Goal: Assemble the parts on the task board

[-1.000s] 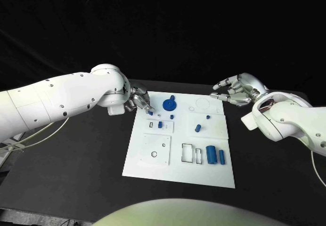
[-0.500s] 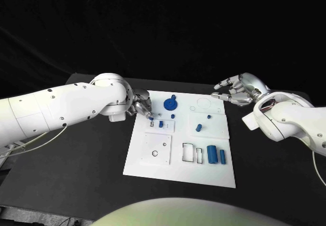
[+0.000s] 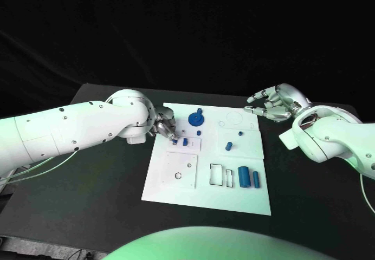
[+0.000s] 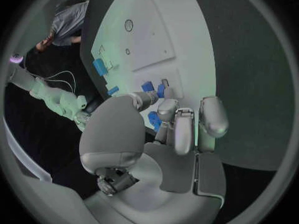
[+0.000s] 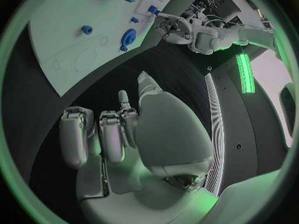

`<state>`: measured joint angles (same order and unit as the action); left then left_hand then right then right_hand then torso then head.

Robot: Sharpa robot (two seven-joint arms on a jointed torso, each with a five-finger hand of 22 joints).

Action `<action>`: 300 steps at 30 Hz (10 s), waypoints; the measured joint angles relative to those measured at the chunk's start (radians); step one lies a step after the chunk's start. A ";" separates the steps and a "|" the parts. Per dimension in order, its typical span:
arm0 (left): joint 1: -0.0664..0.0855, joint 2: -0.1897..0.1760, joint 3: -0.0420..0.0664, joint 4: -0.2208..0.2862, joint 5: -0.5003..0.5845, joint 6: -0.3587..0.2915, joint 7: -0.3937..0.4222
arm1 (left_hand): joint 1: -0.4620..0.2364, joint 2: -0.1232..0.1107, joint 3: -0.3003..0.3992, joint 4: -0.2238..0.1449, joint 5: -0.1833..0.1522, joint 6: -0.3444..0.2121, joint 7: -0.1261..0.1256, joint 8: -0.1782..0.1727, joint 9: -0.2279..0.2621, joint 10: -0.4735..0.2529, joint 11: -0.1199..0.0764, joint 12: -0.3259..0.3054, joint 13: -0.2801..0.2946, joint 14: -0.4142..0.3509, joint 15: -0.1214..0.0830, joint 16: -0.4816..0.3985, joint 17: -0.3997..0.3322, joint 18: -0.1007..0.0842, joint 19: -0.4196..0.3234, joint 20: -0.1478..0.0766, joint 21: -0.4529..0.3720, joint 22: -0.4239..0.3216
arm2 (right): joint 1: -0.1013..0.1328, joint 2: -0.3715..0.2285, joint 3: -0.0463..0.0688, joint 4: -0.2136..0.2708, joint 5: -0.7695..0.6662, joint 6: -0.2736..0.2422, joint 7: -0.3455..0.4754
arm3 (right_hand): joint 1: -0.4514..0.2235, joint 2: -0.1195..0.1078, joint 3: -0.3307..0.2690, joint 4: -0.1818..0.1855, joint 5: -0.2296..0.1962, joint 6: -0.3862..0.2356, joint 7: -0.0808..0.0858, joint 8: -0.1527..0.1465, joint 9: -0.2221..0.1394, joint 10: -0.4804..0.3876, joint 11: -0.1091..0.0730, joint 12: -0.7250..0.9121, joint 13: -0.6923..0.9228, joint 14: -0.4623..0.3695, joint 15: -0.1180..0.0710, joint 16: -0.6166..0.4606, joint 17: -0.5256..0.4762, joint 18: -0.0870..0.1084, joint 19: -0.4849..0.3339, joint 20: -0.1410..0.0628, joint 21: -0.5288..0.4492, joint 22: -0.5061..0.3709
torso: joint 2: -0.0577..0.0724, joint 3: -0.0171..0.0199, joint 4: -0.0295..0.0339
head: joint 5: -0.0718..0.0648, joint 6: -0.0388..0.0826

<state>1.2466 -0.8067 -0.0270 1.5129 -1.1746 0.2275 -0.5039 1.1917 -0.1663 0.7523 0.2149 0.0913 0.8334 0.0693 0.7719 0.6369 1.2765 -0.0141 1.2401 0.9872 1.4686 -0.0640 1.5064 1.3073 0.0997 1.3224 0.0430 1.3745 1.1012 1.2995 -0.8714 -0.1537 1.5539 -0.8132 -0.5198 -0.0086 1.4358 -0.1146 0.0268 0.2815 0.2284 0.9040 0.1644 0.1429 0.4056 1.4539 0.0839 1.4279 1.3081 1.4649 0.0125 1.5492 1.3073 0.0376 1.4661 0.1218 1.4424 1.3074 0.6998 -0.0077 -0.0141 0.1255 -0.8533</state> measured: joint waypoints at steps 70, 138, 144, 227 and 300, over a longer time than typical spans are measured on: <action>0.000 0.005 -0.003 -0.001 -0.031 0.042 -0.002 | -0.018 -0.002 0.020 0.002 0.002 0.002 -0.001 0.010 0.073 0.007 0.000 0.003 0.004 0.000 0.000 0.000 0.000 0.000 0.000 0.000 -0.001 0.003 | 0.000 -0.001 0.000 0.001 0.000 0.001 -0.001 | 0.000 0.000 0.000 0.000 0.000 0.000 0.000 0.000 0.000 0.000 0.000 0.000 -0.001 0.000 0.000 0.000 0.000 0.000 0.000 0.000 0.000 0.000 | 0.001 -0.0002 0.0006 | 0.001 -0.015; -0.001 0.022 -0.005 -0.028 -0.031 0.063 -0.012 | -0.219 -0.038 0.086 -0.034 0.002 0.030 -0.027 0.032 0.068 0.021 -0.007 0.014 0.018 -0.003 -0.011 0.000 0.000 0.000 0.011 -0.011 0.003 0.019 | 0.000 -0.002 0.000 0.001 -0.001 0.002 -0.001 | -0.008 0.000 0.004 0.004 0.004 0.000 0.000 0.008 -0.003 0.000 0.000 0.000 0.000 0.000 0.000 0.000 0.000 0.000 0.000 0.000 0.000 0.001 | 0.000 -0.0006 0.0000 | -0.005 -0.020; -0.001 0.022 -0.005 -0.030 -0.029 0.066 -0.012 | -0.223 -0.042 0.078 -0.026 0.002 0.030 -0.027 0.032 0.067 0.025 -0.011 0.014 0.018 -0.003 -0.011 0.000 0.000 0.000 0.011 -0.011 0.003 0.019 | 0.000 -0.003 0.000 0.001 -0.001 0.002 -0.001 | -0.008 0.000 0.004 0.004 0.004 0.000 0.000 0.008 -0.003 0.000 0.000 0.000 0.000 0.000 0.000 0.000 0.000 0.000 0.000 0.000 0.000 0.000 | 0.000 -0.0006 0.0004 | -0.005 -0.020; -0.016 0.180 -0.027 -0.177 -0.408 -0.266 0.520 | 0.190 -0.118 -0.135 -0.162 0.001 -0.007 0.082 -0.305 -0.366 -0.416 0.127 -0.617 -0.817 -0.282 0.107 -0.151 -0.451 0.071 -0.382 0.100 -0.318 -0.486 | 0.000 0.002 0.000 0.000 -0.001 0.002 0.001 | -0.008 0.000 0.004 0.004 0.004 0.000 0.000 0.008 -0.004 0.000 0.000 -0.004 -0.001 0.000 0.000 -0.005 0.000 0.000 -0.002 -0.006 0.000 0.001 | 0.001 -0.0003 -0.0012 | -0.032 0.005; -0.038 0.154 0.007 -0.161 -0.425 -0.278 0.541 | 0.220 -0.043 -0.053 -0.223 -0.001 0.128 0.075 -0.384 -0.368 -0.254 0.096 -0.721 -0.862 -0.134 0.077 -0.051 -0.304 0.071 -0.259 0.081 -0.143 -0.279 | 0.000 0.001 0.000 0.002 -0.002 0.002 0.001 | -0.008 0.000 0.004 0.004 0.004 0.000 0.000 0.012 -0.005 0.000 0.000 -0.004 -0.001 0.000 0.000 -0.005 0.000 0.000 -0.002 -0.006 -0.004 0.000 | -0.002 -0.0012 0.0023 | -0.044 0.008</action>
<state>1.2088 -0.6527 -0.0202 1.3515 -1.6000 -0.0505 0.0368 1.4121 -0.2090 0.6994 -0.0085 0.0901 0.9619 0.1443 0.3883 0.2690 1.0226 0.0823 0.5188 0.1257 1.3350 0.0125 1.4549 1.0032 0.1705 1.0635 0.1236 1.2310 0.8219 1.2992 -0.8699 -0.1535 1.5554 -0.8149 -0.5182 -0.0071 1.4280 -0.1146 0.0309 0.2856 0.2321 0.9040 0.1644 0.1546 0.4006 1.4539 0.0839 1.4240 1.3076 1.4649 0.0125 1.5441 1.3073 0.0376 1.4644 0.1161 1.4382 1.3074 0.6975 -0.0089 -0.0118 0.0817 -0.8456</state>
